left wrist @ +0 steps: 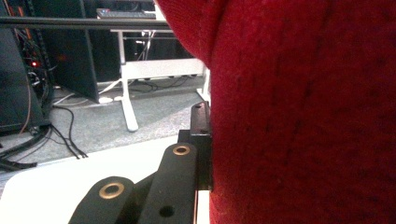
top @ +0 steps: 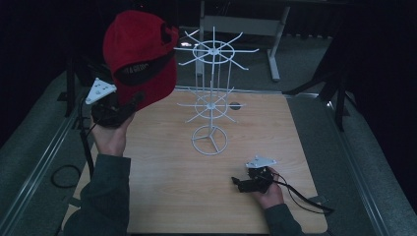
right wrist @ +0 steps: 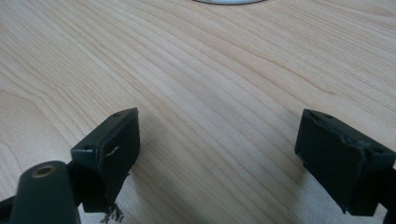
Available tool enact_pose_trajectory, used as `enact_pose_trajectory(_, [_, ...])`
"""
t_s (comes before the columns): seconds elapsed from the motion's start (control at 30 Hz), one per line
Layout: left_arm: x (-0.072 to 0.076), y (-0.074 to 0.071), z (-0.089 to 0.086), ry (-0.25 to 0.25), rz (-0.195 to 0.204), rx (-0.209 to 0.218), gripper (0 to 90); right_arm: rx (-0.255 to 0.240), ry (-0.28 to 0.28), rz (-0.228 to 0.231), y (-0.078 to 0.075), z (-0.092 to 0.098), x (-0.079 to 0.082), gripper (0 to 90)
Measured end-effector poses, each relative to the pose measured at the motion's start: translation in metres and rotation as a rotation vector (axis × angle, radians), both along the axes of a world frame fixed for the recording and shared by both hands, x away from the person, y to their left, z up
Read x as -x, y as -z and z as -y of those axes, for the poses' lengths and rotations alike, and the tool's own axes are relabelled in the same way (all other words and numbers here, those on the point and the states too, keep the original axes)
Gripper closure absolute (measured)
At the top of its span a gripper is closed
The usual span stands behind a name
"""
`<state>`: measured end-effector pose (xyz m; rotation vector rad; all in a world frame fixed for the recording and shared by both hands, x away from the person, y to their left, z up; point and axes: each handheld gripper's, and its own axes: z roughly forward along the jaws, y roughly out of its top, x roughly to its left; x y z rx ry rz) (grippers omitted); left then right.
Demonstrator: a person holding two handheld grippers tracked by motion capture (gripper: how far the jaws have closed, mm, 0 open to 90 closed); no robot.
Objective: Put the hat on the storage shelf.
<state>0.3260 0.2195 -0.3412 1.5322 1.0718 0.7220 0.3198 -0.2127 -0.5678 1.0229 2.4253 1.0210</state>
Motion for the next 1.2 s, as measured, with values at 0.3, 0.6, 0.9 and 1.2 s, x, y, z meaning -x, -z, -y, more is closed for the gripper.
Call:
enact_pose_trajectory(0.3, [-0.001,0.011,0.0,0.022,-0.012,0.023,83.3,0.0,0.0,0.0,0.0,0.0,0.0,13.8])
enact_pose_trajectory(0.6, [-0.002,0.026,-0.001,0.04,-0.023,0.032,83.4,-0.001,0.001,0.0,0.0,0.0,0.0,13.8])
enact_pose_trajectory(0.9, [-0.005,0.04,0.002,0.058,-0.046,0.014,83.3,-0.001,0.001,0.0,0.0,0.0,0.0,13.8])
enact_pose_trajectory(1.2, [-0.006,0.051,0.004,0.06,-0.055,0.009,83.3,-0.002,0.0,0.0,0.0,0.0,0.0,13.8])
